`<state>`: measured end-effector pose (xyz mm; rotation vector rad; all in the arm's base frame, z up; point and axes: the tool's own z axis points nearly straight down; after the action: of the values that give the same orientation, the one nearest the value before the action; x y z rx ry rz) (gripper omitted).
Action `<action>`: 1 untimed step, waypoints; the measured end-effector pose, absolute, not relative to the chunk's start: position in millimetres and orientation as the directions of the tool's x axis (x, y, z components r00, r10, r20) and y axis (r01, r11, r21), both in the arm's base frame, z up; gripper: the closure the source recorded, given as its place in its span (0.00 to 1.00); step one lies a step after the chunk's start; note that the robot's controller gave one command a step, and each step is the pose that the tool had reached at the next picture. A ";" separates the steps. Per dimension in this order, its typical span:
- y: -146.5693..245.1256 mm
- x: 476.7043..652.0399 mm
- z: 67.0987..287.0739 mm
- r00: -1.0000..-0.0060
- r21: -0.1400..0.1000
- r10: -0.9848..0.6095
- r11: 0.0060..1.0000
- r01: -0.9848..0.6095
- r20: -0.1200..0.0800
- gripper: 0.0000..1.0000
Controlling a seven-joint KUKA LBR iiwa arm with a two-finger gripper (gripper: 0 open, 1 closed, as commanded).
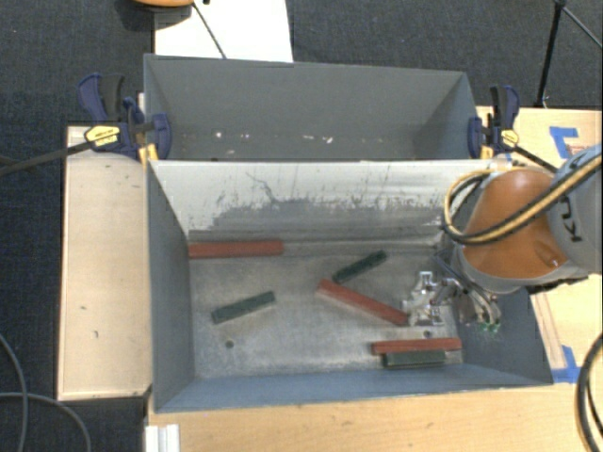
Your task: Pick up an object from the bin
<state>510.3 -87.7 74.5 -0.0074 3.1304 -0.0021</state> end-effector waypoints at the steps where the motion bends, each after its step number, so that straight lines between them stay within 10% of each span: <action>1: -87.2 515.6 76.9 -0.999 -0.003 -0.005 1.000 -0.005 -0.032 0.00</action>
Offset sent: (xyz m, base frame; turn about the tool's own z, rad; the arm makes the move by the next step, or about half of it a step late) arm 0.0000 0.0000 0.0000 0.0000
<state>515.6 -87.2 76.9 -0.0076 3.1095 -0.0038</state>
